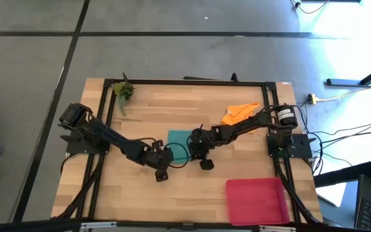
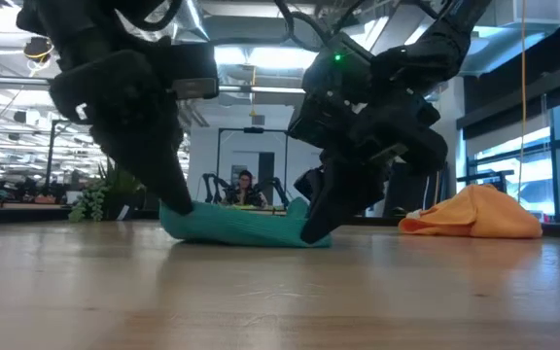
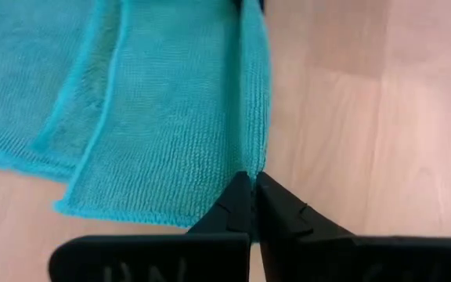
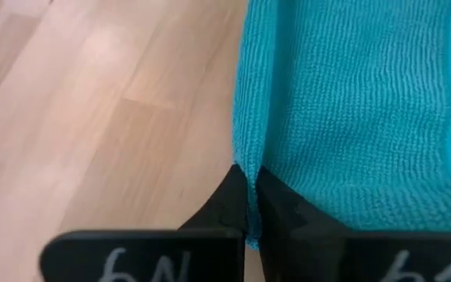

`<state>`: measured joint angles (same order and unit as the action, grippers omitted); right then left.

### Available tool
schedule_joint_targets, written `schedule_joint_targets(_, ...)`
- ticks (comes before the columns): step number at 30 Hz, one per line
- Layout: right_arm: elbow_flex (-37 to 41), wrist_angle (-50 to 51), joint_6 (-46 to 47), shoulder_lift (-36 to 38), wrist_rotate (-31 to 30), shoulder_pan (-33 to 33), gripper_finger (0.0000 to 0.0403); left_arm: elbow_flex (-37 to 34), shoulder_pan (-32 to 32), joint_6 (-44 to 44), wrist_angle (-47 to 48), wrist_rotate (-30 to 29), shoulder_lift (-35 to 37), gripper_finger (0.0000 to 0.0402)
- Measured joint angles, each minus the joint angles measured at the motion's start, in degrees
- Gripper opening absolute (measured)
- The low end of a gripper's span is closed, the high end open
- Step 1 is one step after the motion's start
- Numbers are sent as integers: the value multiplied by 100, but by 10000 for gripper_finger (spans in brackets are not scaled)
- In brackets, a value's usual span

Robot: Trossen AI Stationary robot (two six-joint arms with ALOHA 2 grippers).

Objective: Roll microfiber towels into tight, uniform cylinder then place into a basket
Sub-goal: Roll the blue microfiber cloth

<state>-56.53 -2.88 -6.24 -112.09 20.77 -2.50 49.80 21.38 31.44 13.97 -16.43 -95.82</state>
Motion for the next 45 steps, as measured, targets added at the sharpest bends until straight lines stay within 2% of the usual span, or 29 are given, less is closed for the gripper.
schedule_joint_targets(5, 0, 25, 2, 0, 26, 8, 11, -2, -175, 172, 3, 151, 25, 0)
schedule_joint_targets(9, -1, 58, 1, 2, 24, 8, 11, 29, -334, 271, -3, 613, 27, 0)
schedule_joint_targets(14, 0, 68, -1, 7, 18, 8, 12, 256, -483, 241, 50, 1488, 27, 0)
schedule_joint_targets(17, 0, 68, -11, 7, 13, 8, 12, 359, -603, 153, 194, 1725, 30, 0)
schedule_joint_targets(31, 0, 141, -167, 15, 7, 6, 12, 737, -1251, 473, 973, 1647, 36, 0)
schedule_joint_targets(40, 0, 141, -173, 15, -14, 8, 12, 739, -1532, 445, 1025, 1421, 38, 0)
schedule_joint_targets(45, 0, 140, -184, 13, -92, 13, 12, 741, -1621, 431, 1023, 1074, 38, 0)
